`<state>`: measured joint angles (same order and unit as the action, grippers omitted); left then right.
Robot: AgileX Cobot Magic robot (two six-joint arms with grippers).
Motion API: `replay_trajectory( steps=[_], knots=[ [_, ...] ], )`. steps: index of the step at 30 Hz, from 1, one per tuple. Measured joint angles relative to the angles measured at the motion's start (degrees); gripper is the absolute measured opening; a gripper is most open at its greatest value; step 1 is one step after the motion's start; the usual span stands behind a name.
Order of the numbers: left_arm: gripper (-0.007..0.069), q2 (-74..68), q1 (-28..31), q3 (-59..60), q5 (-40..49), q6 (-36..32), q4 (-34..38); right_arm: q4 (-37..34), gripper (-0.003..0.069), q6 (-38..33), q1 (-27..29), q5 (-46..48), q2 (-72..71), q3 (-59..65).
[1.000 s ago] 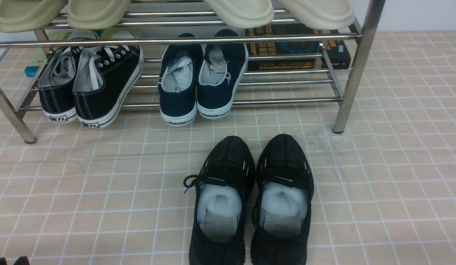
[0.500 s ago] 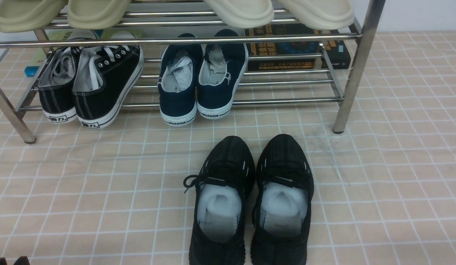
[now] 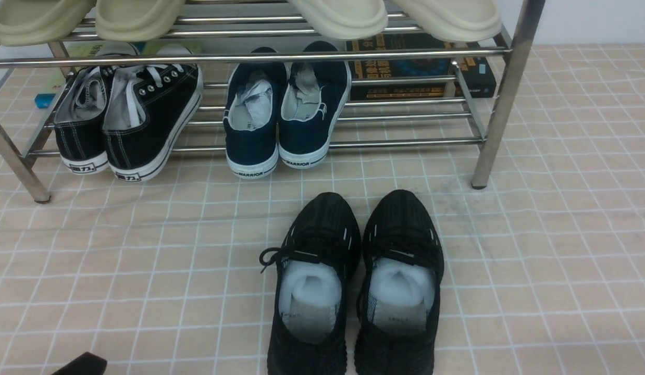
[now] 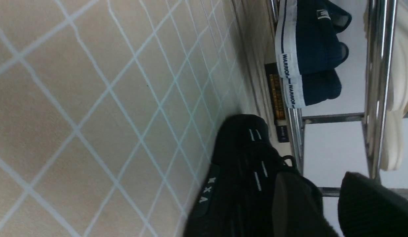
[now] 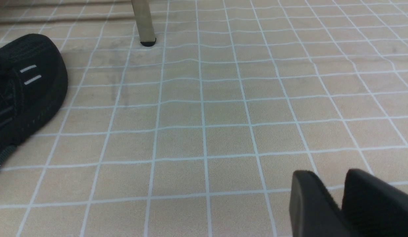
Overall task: Take the shoes off the shelf from the light coffee tablecloth by hand.
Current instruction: 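Grasp the leftmost shoe on the bottom shelf of the shoe rack with the left gripper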
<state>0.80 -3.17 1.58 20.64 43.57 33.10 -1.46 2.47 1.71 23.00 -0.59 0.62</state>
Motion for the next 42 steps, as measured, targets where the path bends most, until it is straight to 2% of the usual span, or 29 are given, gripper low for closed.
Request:
replay_trajectory(
  steps=[5, 9, 14, 15, 16, 21, 22, 27, 35, 37, 39, 40, 42],
  knots=[
    [0.0239, 0.0, 0.0, 0.0, -4.3, -0.9, -0.5, 0.0, 0.0179, 0.0, 0.0, 0.0, 0.0, 0.0],
    [0.0225, 0.0, 0.0, -5.0, -3.6, -10.3, -3.5, 0.0, 0.0184, 0.0, 0.0, 0.0, 0.0, 0.0],
    [0.0112, -3.7, 0.0, -14.8, -3.8, -17.3, -8.0, 0.0, 0.0190, 0.0, 0.0, 0.0, 0.0, 0.0],
    [0.0054, -7.5, 0.0, -18.0, -3.0, -18.4, -11.1, 0.0, 0.0192, 0.0, 0.0, 0.0, 0.0, 0.0],
    [0.0029, -10.7, 0.0, -19.9, -1.8, -18.7, -13.4, 0.0, 0.0193, 0.0, 0.0, 0.0, 0.0, 0.0],
    [0.0001, -30.6, 0.0, -29.1, 11.7, -18.3, -21.5, 0.0, 0.0199, 0.0, 0.1, 0.0, 0.0, 0.0],
    [0.0001, -37.5, 0.0, -32.2, 17.6, -19.4, -23.4, 0.0, 0.0200, 0.0, 0.1, 0.0, 0.0, 0.0],
    [0.0001, -56.2, 0.0, -44.7, 31.2, -25.7, -29.6, 0.0, 0.0206, 0.0, 0.1, 0.0, 0.0, 0.0],
    [0.0008, -74.2, 0.7, -65.2, 40.9, -18.6, -47.8, 0.0, 0.0215, 0.0, 0.1, 0.0, 0.0, 0.0],
    [0.0011, -76.8, 2.9, -68.0, 41.7, -19.0, -47.7, 0.0, 0.0218, 0.0, 0.1, 0.0, 0.0, 0.0],
    [0.0012, -79.5, 7.4, -71.0, 41.8, -22.1, -43.6, 0.0, 0.0220, 0.0, 0.1, 0.0, 0.0, 0.0],
    [0.0012, -79.8, 7.9, -71.3, 41.8, -22.5, -43.1, 0.0, 0.0220, 0.0, 0.1, 0.0, 0.0, 0.0],
    [0.0012, -82.7, 14.4, -73.9, 41.8, -28.1, -34.9, 0.0, 0.0223, 0.0, 0.1, 0.0, 0.0, 0.0]
  ],
)
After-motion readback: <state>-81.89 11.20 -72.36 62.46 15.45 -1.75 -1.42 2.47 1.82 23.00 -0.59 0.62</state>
